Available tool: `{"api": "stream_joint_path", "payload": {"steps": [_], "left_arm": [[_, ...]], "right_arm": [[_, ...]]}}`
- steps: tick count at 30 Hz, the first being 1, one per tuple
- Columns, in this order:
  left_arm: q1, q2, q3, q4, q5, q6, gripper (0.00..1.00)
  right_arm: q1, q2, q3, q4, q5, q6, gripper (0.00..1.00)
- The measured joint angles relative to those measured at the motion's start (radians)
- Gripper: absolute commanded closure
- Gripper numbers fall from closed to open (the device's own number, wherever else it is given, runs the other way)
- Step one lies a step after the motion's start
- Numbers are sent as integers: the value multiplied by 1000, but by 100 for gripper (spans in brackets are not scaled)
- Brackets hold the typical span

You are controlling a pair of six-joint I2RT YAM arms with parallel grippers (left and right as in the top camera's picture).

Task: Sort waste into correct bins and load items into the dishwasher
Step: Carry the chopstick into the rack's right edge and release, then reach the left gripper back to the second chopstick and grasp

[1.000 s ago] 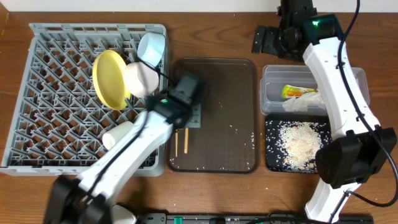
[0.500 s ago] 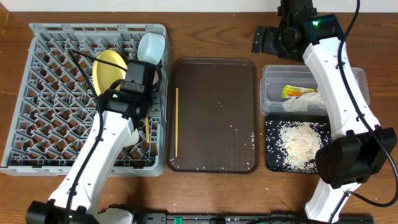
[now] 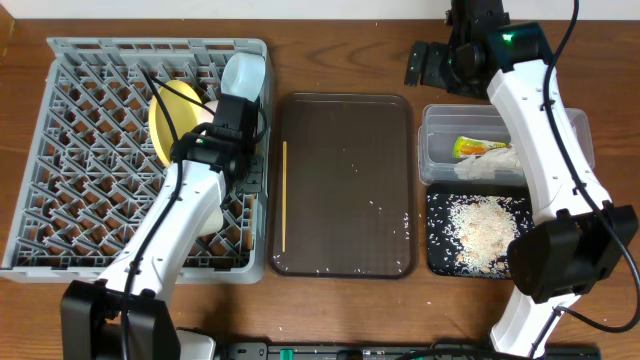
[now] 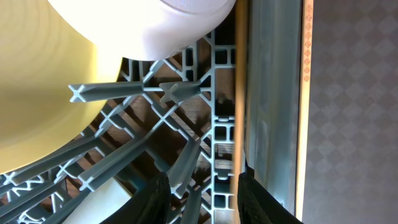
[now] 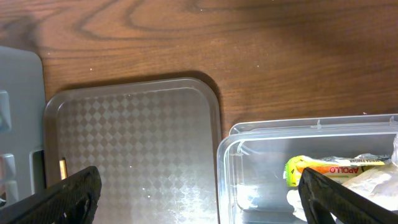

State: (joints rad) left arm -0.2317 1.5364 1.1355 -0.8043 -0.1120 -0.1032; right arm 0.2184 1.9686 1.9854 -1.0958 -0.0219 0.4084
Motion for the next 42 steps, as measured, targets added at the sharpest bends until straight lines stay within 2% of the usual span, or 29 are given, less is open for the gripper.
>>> {"api": "stream_joint_path", "payload": {"steps": [4, 7, 12, 17, 24, 27, 28, 30, 42], "left_arm": [[0, -30, 0, 0, 4, -24, 62], [1, -89, 0, -8, 67, -61, 62], [-17, -189, 3, -40, 269, -142, 75], [-118, -185, 5, -46, 327, -193, 78], [-286, -144, -19, -37, 168, -307, 80], [-326, -91, -23, -30, 93, -344, 77], [-333, -71, -24, -25, 77, -351, 69], [-340, -23, -25, -18, 51, -368, 62], [-341, 237, -29, 25, -37, -363, 62]], "right_arm": [[0, 0, 0, 0, 0, 0, 1], [0, 0, 0, 0, 0, 0, 1], [0, 0, 0, 0, 0, 0, 1], [0, 0, 0, 0, 0, 0, 1], [0, 0, 0, 0, 0, 0, 1], [0, 0, 0, 0, 0, 0, 1], [0, 0, 0, 0, 0, 0, 1], [0, 0, 0, 0, 0, 0, 1], [0, 0, 0, 0, 0, 0, 1]]}}
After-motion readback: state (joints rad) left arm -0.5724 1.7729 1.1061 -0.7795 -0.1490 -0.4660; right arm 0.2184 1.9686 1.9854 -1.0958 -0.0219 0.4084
